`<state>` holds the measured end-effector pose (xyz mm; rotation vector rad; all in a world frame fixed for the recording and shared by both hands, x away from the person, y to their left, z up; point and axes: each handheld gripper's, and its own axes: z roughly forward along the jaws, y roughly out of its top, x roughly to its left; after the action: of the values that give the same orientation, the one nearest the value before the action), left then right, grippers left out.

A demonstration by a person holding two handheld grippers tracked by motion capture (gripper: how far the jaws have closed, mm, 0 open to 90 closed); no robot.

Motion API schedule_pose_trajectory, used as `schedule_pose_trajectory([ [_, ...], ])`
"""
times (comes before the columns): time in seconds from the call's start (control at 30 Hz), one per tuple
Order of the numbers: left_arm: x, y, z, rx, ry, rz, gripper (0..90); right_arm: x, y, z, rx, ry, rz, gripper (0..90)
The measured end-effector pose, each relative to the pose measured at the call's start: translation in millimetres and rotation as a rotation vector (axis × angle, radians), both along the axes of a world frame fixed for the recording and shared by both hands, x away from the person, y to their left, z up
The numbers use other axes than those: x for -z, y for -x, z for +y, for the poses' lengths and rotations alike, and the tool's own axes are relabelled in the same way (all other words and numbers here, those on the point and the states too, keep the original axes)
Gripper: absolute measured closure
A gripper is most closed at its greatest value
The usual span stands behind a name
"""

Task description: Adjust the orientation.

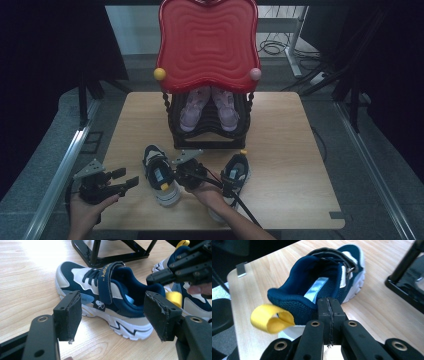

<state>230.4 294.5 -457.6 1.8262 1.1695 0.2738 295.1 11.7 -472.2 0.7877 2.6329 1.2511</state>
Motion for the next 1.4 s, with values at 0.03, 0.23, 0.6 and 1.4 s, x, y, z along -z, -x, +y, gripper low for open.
schedule_pose_trajectory([
  [0.03, 0.1, 0.1, 0.6, -0.004, 0.001, -0.002, 31.5, 0.5, 1.3, 1.1, -0.006, -0.003, 0.000, 89.9],
  [0.23, -2.4, 2.2, 4.2, -0.012, 0.003, -0.011, 31.5, 1.7, 8.1, 7.7, -0.034, -0.013, 0.000, 89.9],
  [0.6, -5.8, 5.5, 14.5, -0.045, 0.014, -0.028, 31.7, 4.7, 19.0, 16.5, -0.073, -0.033, 0.012, 89.9],
  [1.4, -8.6, 8.1, 23.3, -0.070, 0.030, -0.042, 31.7, 13.9, 29.1, 39.9, -0.161, -0.098, 0.042, 89.9],
])
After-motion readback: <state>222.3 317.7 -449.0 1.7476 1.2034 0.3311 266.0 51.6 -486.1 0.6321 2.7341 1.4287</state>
